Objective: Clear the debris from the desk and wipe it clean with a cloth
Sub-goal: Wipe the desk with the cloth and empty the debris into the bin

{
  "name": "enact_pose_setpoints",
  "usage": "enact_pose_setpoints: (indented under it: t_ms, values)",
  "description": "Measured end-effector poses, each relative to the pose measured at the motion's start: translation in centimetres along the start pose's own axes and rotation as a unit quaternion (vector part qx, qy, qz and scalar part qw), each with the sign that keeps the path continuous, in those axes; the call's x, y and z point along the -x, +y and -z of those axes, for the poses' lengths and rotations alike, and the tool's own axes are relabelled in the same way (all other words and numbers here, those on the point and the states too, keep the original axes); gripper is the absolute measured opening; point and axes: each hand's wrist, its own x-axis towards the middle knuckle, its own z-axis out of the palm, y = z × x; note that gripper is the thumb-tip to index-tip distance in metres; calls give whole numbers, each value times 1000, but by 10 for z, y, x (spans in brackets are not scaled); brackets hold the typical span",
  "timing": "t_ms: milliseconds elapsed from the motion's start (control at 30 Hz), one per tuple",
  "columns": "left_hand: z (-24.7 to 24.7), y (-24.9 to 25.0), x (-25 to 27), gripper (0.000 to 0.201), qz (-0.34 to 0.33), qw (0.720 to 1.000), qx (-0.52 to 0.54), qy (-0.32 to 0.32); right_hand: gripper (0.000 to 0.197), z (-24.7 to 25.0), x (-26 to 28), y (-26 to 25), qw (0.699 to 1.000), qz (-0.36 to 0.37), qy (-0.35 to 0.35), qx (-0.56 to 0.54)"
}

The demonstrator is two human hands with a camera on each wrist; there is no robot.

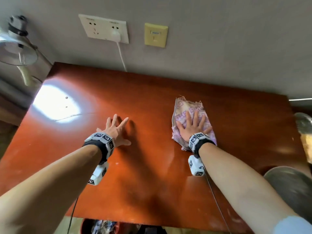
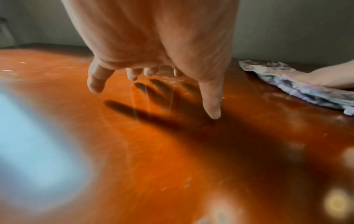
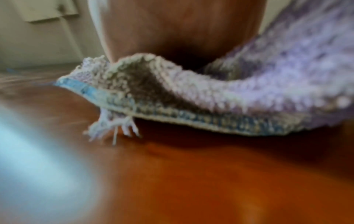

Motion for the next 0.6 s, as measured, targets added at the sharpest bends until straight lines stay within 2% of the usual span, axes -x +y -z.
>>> enact_pose_setpoints:
  t_ms: [100,200,333,600]
  values:
    - [3,27,-9,106,-18,1000,-13,-9,75,7,-2,58,998,-63,-10,-18]
    - [6,42,-19,106,-23,999,-42,-11,74,15,-8,75,997,-77,-18,-25]
    - [13,39,-27,102,-3,999,-50,2,75,26,-30,49,994,-102,-4,-47]
    - [7,-25,-22,97,57,998,3,29,76,36,-54,-12,999,-47,0,-16]
